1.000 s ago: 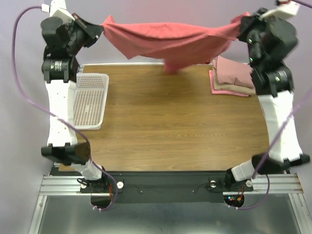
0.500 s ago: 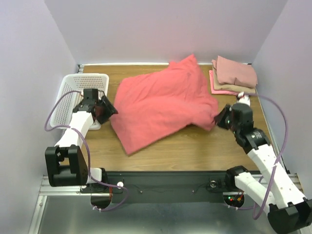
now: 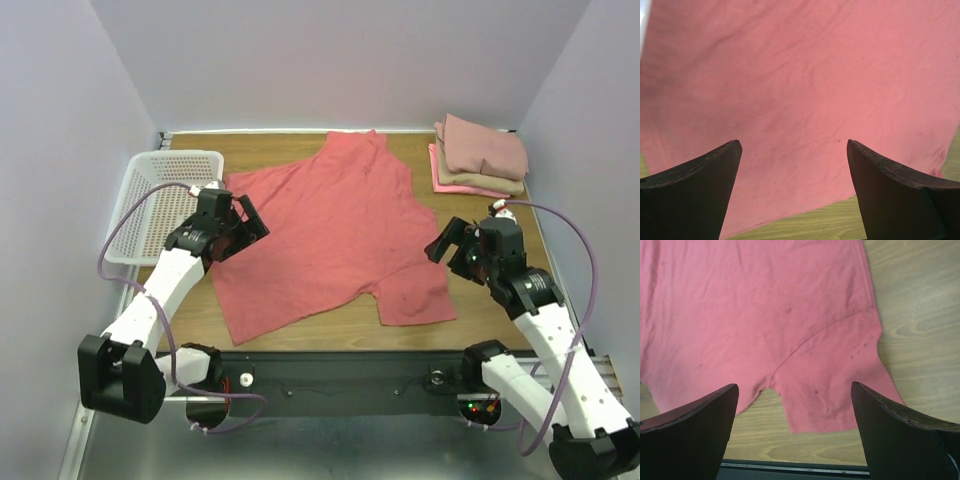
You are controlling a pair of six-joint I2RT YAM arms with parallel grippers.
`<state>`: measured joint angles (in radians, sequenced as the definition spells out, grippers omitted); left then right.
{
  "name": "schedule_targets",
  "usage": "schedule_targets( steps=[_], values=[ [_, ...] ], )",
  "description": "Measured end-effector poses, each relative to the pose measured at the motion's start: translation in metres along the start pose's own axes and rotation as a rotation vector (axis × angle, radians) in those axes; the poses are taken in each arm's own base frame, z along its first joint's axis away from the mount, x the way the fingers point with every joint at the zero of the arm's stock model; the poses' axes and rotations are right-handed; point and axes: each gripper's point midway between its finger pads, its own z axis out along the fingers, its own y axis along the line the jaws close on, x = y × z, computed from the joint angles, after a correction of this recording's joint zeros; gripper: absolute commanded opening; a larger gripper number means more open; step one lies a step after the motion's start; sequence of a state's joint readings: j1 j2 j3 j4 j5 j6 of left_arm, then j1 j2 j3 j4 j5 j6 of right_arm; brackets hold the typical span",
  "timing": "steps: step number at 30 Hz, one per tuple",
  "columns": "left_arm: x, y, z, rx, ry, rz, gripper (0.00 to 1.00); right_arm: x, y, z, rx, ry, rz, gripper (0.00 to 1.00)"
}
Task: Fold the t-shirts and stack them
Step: Flatten the tshirt out
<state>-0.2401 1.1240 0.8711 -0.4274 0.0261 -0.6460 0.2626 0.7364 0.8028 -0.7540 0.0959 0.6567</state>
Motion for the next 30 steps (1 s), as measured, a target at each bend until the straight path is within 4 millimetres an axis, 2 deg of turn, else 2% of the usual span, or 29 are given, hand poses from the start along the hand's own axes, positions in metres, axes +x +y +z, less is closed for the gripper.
schedule_targets(
  steps=[4,9,14,16,19,23,25,27,30],
  values=[
    [-0.002,-0.02,0.007,0.001,0.005,0.032,0.99,0.002,0.011,0.021,-0.02,0.051,-0.044,1.0],
    [-0.013,-0.054,0.013,0.032,-0.018,0.066,0.98,0.004,0.027,0.075,-0.023,0.153,-0.107,1.0],
    [-0.022,-0.073,0.032,0.03,-0.029,0.078,0.98,-0.026,0.063,0.127,-0.07,0.145,-0.152,1.0],
    [-0.022,-0.078,0.046,0.016,-0.02,0.083,0.98,-0.042,0.083,0.163,-0.091,0.128,-0.178,1.0],
    [-0.021,-0.083,0.068,-0.006,-0.008,0.09,0.98,-0.048,0.098,0.214,-0.09,0.133,-0.207,1.0],
    [-0.018,-0.087,0.085,-0.022,0.006,0.101,0.98,-0.037,0.096,0.277,-0.052,0.176,-0.253,1.0],
    [-0.019,-0.09,0.091,-0.027,0.004,0.106,0.98,-0.031,0.088,0.294,-0.022,0.189,-0.265,1.0],
    [-0.021,-0.093,0.095,-0.029,-0.003,0.107,0.98,-0.031,0.082,0.305,0.007,0.179,-0.284,1.0],
    [-0.023,-0.095,0.1,-0.028,-0.01,0.109,0.98,-0.045,0.084,0.307,0.025,0.134,-0.307,1.0]
  ],
)
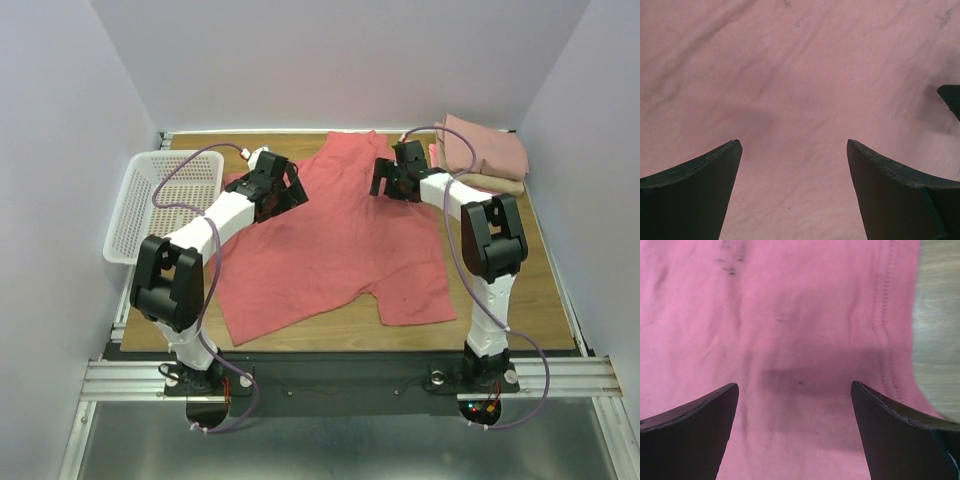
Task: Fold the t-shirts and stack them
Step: Flatten the tshirt out
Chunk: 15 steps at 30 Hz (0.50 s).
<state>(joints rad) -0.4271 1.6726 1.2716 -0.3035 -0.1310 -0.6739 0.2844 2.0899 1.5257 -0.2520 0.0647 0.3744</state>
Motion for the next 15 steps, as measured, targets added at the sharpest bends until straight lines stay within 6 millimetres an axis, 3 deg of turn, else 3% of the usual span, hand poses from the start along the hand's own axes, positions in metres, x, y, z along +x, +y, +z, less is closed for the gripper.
schedule_targets(
  steps=[6,9,15],
  values=[
    [0.0,-0.006,0.021,-0.012,0.009,0.014,0.98,0.009,-0.029,0.005,0.097,-0.003,0.001,1.0],
    [0.0,-0.008,0.033,-0.02,0.017,0.023,0.98,0.004,-0.046,0.005,0.117,-0.027,0.051,1.0],
    [-0.003,-0.014,0.048,-0.024,0.022,0.033,0.98,-0.004,-0.106,-0.007,0.213,-0.061,0.159,1.0]
  ],
)
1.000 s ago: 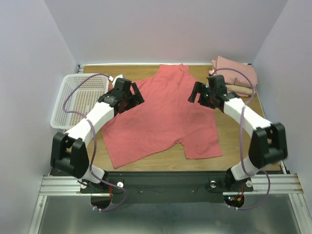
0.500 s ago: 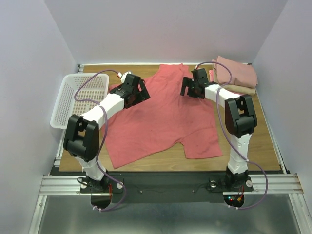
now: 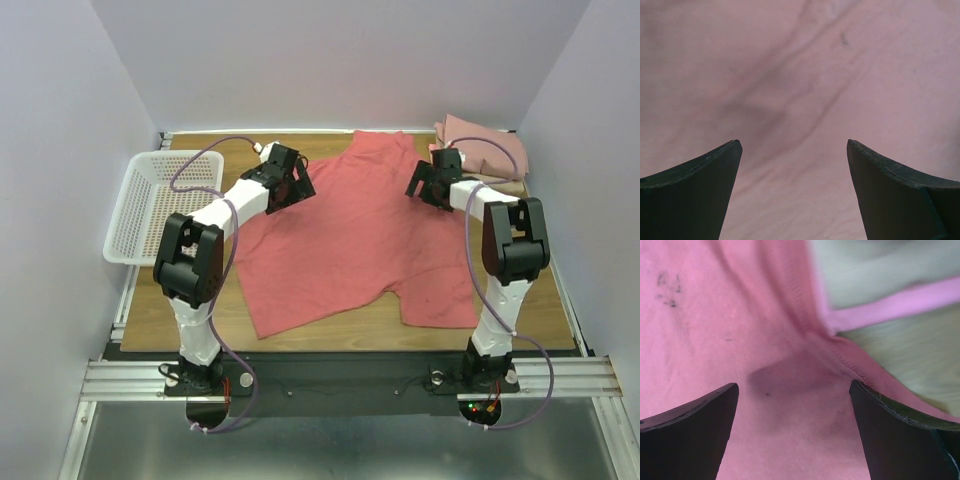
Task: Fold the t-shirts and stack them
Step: Flatten the tshirt out
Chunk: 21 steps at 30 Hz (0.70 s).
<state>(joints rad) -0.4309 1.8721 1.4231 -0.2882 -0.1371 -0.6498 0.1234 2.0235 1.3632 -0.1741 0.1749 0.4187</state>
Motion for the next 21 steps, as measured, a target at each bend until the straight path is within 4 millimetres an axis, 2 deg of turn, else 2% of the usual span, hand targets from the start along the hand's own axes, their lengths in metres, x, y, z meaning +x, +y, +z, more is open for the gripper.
schedule_targets(
  steps=[2,4,6,11,13,17,21],
  values=[
    [-0.002,-0.003,0.004,0.002,-0.001,0.003,0.98,-0.006,-0.019,0.001,0.028,-0.006,0.033,1.0],
    [-0.005,-0.006,0.009,0.003,-0.003,0.006,0.98,-0.009,-0.029,0.001,0.042,-0.008,0.051,1.0],
    [-0.008,-0.008,0.014,-0.004,-0.006,0.01,0.98,-0.01,-0.033,0.001,0.041,-0.007,0.059,1.0],
    [-0.014,-0.009,0.038,-0.055,-0.005,0.02,0.98,-0.007,-0.026,0.0,0.004,0.01,0.053,1.0],
    [-0.009,-0.005,0.048,-0.089,0.012,0.019,0.98,-0.006,-0.023,-0.001,-0.014,0.019,0.044,1.0],
    [0.013,0.025,0.066,-0.2,0.074,0.012,0.98,-0.004,-0.02,-0.003,-0.038,0.032,0.036,1.0],
    [0.003,0.037,0.075,-0.227,0.068,-0.008,0.98,-0.001,-0.018,-0.005,-0.052,0.04,0.034,1.0]
  ],
)
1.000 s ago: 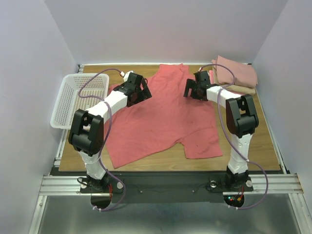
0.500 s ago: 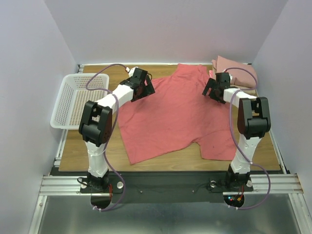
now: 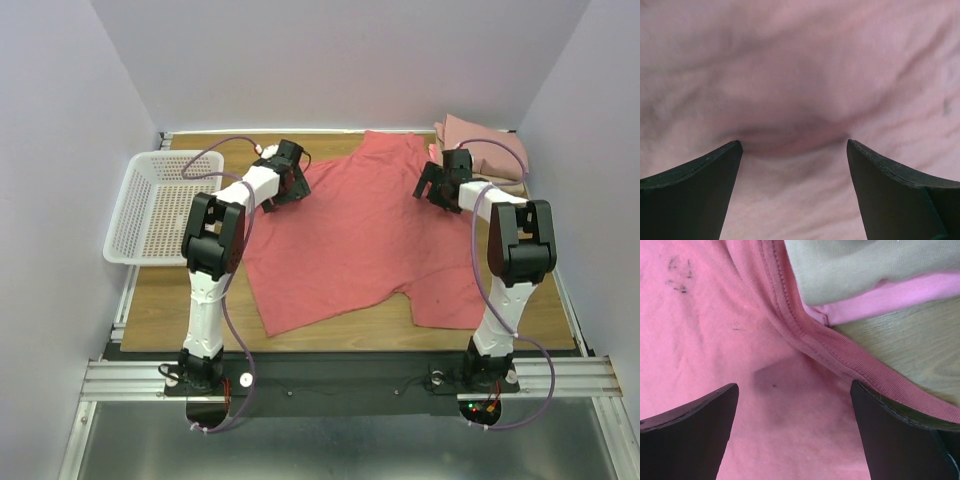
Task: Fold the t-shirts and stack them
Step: Flatten the tshirt out
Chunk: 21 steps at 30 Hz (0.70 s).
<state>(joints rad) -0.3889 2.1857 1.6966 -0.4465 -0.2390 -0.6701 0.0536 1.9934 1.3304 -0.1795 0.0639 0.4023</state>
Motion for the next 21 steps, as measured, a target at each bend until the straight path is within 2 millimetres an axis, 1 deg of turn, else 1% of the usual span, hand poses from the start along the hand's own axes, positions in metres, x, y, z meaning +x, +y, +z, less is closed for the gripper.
schedule_targets(
  steps=[2,6,8,11,17,20,21],
  values=[
    [-0.013,0.004,0.007,-0.002,-0.007,-0.022,0.98,0.001,0.001,-0.001,-0.005,0.002,0.002,1.0],
    [-0.049,0.013,0.024,0.002,-0.037,-0.063,0.98,0.005,0.001,-0.005,-0.013,0.01,0.012,1.0],
    [-0.063,0.012,0.032,0.007,-0.046,-0.057,0.98,0.008,0.001,-0.008,-0.016,0.014,0.025,1.0],
    [-0.082,0.005,0.042,0.03,-0.069,-0.035,0.98,0.014,0.002,-0.014,-0.019,0.023,0.042,1.0],
    [-0.08,0.002,0.042,0.049,-0.057,0.012,0.98,0.019,0.006,-0.02,-0.02,0.042,0.049,1.0],
    [-0.076,0.0,0.033,0.051,-0.042,0.03,0.98,0.019,0.009,-0.03,-0.027,0.051,0.043,1.0],
    [-0.075,-0.002,0.023,0.049,-0.038,0.038,0.98,0.016,0.011,-0.038,-0.029,0.05,0.04,1.0]
  ],
)
